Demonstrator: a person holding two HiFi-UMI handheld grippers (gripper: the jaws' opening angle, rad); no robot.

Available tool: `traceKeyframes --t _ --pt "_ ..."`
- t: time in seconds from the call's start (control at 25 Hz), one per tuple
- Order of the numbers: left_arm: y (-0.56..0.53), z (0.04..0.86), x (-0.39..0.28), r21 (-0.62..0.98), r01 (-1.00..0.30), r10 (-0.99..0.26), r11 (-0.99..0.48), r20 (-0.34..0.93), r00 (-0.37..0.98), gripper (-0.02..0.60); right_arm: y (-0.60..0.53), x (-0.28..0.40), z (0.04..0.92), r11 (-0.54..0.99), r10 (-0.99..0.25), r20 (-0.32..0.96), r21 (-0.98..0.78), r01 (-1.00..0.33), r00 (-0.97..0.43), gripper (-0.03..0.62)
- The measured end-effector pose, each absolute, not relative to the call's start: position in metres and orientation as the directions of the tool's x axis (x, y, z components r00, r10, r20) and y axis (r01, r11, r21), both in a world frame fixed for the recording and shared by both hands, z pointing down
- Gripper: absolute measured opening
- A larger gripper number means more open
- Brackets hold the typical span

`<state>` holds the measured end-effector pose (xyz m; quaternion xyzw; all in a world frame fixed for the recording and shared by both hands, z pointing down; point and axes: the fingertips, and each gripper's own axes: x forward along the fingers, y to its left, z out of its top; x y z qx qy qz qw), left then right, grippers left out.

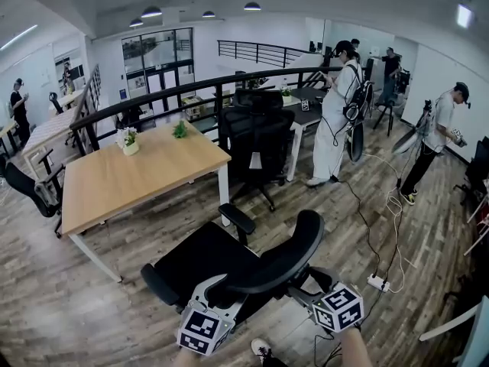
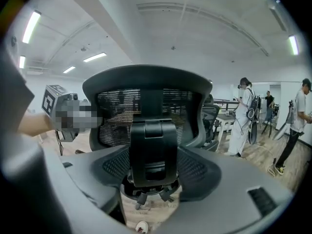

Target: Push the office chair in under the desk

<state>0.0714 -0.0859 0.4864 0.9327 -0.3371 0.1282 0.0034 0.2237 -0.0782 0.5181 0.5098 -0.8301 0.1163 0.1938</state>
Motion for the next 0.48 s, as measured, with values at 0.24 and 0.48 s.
traceKeyframes --t 0.24,0.48 --pt "-0.0871 0.4911 0.0732 -0.033 -0.638 -0.626 -0.769 0.234 0.744 0.208 -0.0826 0.2224 0.5184 0.453 -0.804 0.432 0.000 -0.891 -0.409 0.314" --pt "-0.0910 0.4900 0.0714 -0.003 -0.632 -0.617 -0.775 0.216 0.757 0.184 -0.0869 0.2199 0.5157 0.469 -0.797 0.434 0.005 -0.883 -0.421 0.314"
